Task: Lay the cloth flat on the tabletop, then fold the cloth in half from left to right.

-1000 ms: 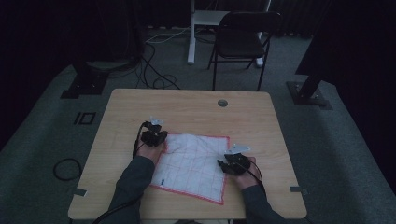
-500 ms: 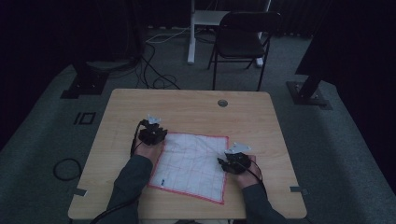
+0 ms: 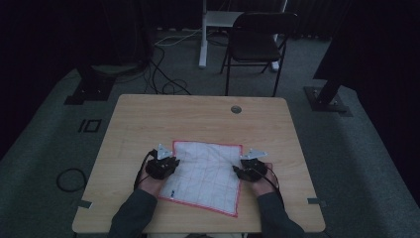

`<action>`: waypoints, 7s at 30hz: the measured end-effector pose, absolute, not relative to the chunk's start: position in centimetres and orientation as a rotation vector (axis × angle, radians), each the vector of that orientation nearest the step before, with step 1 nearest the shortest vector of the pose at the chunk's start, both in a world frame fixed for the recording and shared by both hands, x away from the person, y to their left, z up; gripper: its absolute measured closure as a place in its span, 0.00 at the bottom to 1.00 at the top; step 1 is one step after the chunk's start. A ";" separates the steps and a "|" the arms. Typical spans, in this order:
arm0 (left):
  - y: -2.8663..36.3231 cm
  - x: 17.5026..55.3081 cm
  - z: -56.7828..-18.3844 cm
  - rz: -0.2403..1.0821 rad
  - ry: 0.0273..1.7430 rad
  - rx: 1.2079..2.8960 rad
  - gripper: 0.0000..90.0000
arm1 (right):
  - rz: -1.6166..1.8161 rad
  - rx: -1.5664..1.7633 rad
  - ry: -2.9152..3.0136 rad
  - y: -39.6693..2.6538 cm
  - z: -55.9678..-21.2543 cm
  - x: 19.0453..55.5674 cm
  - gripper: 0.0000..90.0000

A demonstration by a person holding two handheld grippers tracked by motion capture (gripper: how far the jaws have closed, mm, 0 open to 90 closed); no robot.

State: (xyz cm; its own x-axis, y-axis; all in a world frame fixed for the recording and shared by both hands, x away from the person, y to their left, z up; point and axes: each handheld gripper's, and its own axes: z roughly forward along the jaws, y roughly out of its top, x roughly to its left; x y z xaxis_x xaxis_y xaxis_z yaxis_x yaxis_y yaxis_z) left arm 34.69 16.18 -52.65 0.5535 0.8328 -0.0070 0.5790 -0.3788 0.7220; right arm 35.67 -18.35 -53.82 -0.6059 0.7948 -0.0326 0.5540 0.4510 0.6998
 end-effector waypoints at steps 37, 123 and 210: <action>18.3 30.3 -53.0 0.480 1.156 1.984 0.73 | 0.985 1.207 2.237 -19.6 -53.1 34.4 0.61; 17.3 34.9 -50.0 0.249 1.177 1.928 0.99 | 1.047 1.222 2.228 -20.0 -53.2 33.4 0.60; 5.7 36.9 -50.2 0.148 0.941 2.048 0.99 | 1.046 1.224 2.240 -19.9 -53.4 33.5 0.61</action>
State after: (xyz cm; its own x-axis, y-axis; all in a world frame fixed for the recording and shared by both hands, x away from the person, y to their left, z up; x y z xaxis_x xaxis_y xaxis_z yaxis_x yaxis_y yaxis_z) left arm 36.94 5.66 -50.19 0.7093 0.6682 -0.2244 0.5668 -0.3515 0.7451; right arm 33.51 -19.94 -53.36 -0.5479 0.8363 0.0208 0.5527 0.3432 0.7595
